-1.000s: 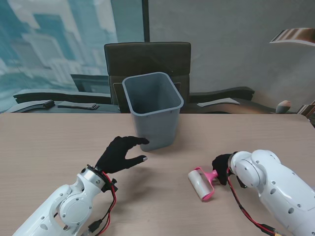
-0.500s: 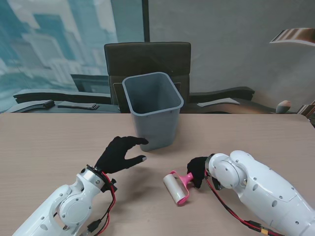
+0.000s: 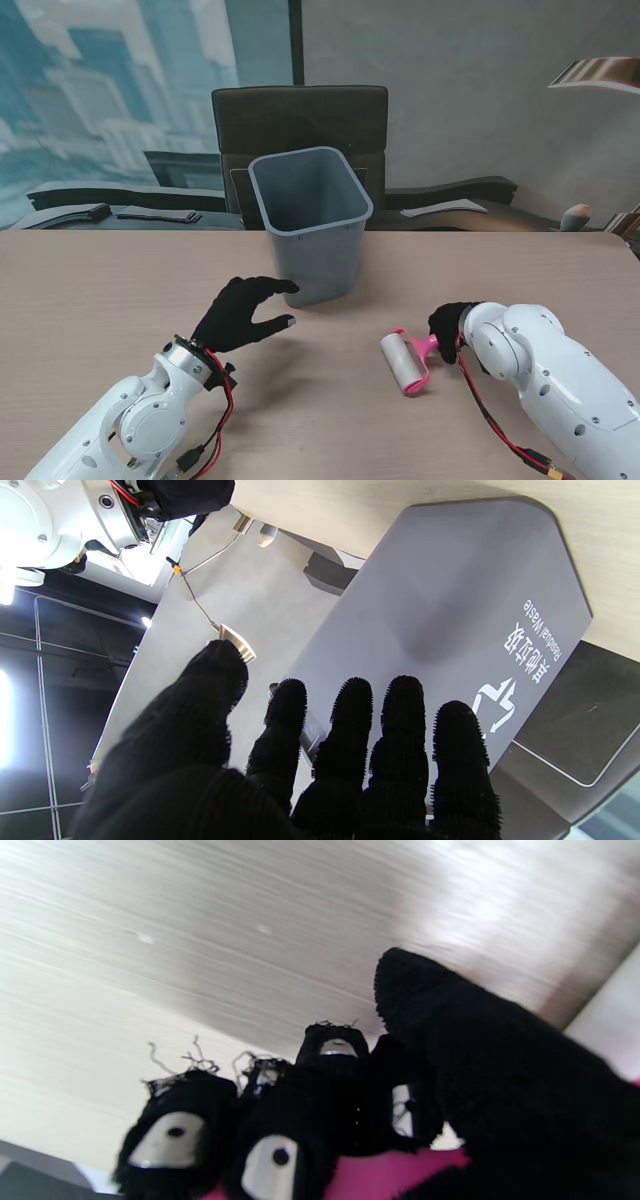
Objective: Replace a lint-roller refill
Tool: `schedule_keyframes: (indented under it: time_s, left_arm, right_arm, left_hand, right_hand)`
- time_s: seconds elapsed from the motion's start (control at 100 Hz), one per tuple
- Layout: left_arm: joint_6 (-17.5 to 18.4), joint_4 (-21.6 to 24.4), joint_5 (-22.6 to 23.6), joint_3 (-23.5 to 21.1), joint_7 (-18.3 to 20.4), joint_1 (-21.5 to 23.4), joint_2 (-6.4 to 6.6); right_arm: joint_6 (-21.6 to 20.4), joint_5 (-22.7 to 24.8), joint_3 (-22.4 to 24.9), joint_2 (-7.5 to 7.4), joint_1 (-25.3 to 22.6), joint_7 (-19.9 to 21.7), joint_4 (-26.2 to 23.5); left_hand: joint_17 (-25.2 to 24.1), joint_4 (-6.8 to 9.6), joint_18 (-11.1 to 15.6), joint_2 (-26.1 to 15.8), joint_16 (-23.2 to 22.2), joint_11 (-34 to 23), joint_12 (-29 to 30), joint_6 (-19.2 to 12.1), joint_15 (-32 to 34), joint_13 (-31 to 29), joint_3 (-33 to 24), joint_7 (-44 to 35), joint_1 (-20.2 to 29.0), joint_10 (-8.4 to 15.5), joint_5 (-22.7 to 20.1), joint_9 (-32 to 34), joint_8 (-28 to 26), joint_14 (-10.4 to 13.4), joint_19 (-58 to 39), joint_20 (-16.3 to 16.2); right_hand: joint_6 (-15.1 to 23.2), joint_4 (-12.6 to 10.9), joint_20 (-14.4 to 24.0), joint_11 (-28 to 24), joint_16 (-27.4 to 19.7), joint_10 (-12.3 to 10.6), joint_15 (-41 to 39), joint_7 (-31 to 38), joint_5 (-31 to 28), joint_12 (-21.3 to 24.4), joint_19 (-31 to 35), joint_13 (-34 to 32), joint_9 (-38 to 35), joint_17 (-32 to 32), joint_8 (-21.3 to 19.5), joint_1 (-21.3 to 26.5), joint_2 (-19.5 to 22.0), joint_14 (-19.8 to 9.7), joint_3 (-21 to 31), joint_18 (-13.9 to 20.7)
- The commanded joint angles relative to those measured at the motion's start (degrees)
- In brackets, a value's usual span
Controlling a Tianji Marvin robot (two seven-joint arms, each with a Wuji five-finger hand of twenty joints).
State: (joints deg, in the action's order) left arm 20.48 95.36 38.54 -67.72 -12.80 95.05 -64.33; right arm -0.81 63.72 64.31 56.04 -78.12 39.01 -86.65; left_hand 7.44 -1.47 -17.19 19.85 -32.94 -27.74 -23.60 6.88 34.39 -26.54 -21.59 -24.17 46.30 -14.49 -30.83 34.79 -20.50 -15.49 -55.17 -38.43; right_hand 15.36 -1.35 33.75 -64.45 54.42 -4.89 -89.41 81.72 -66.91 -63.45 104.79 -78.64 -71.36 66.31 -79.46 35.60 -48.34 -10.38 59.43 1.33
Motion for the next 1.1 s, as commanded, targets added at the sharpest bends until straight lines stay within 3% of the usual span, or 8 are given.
schedule_keyframes:
  time_s: [0.0,0.28,0.54,0.76,1.09]
  left_arm:
    - [-0.25,0.04,0.11,-0.06,0.77,0.13,-0.05]
    - [-0.41,-0.1,-0.08,-0.12,0.9,0.05,-0.06]
    - [-0.4,-0.27,-0.27,0.14,1.13,-0.17,-0.04]
    - [-0.35,-0.19,0.12,-0.26,0.89,0.11,-0.02]
    - [-0.24,0.14,0.58,-0.77,0.15,0.72,-0.09]
  right_arm:
    - [1.09,1.16,0.78,-0.56,-1.25,1.2,0.94]
    - [2.83,9.03,6.19,-0.17,-4.7,1.06,1.48]
    - [0.94,6.55,5.63,-0.13,-4.84,0.55,-0.93]
    - [1.16,0.17,-0.04,-0.21,-1.35,0.16,-1.8]
    - [4.78,-11.66,-15.03,-0.34,7.9,-1.94,1.94]
  left_hand:
    - [-0.32,0.97,0.73,-2.46,-0.8,-0.33,-1.15,0.15,1.17,-0.55,-0.27,-1.17,0.9,1.24,-0.96,0.23,-0.93,1.17,0.0,-0.63]
    - [-0.26,0.98,0.76,-2.48,-0.79,-0.43,-1.18,0.11,1.21,-0.59,-0.3,-1.38,0.92,1.31,-1.07,0.35,-0.96,1.17,-0.08,-0.63]
    - [-0.23,0.97,0.74,-2.43,-0.77,-0.44,-1.17,0.1,1.21,-0.58,-0.34,-1.46,0.92,1.32,-1.09,0.35,-0.94,1.22,-0.11,-0.61]
    - [-0.03,0.99,0.84,-3.04,-0.77,-0.51,-1.17,-0.11,1.3,-0.86,-0.66,-1.87,1.57,1.48,-1.65,0.63,-1.06,1.35,-0.22,-0.62]
    - [-0.13,0.96,0.78,-2.89,-0.76,-0.56,-1.15,0.24,1.38,-0.83,-0.52,-1.91,1.62,1.35,-1.16,0.53,-0.98,1.16,-0.29,-0.57]
  right_hand:
    - [-0.01,1.79,1.21,-11.02,3.98,8.89,-10.07,3.08,-2.45,-5.22,11.61,2.48,-9.42,2.5,-1.64,0.9,1.32,-11.54,1.49,1.58]
    - [-0.17,1.91,1.08,-10.9,3.77,9.18,-10.04,2.99,-2.26,-5.27,11.36,2.49,-9.05,2.42,-1.71,1.1,1.49,-11.14,1.27,1.27]
    - [-0.36,2.04,0.79,-10.74,3.15,9.4,-9.89,2.9,-2.14,-5.29,10.82,2.47,-8.68,2.3,-1.82,1.2,1.38,-10.64,1.05,0.46]
    - [-0.37,2.06,0.75,-10.72,2.88,9.41,-9.96,2.88,-2.12,-5.29,10.82,2.49,-8.64,2.3,-1.86,1.25,1.42,-10.68,1.02,0.36]
    - [-0.44,2.07,0.72,-10.69,2.67,9.46,-10.05,2.83,-2.06,-5.27,10.83,2.51,-8.61,2.3,-1.91,1.22,1.44,-10.71,0.85,0.35]
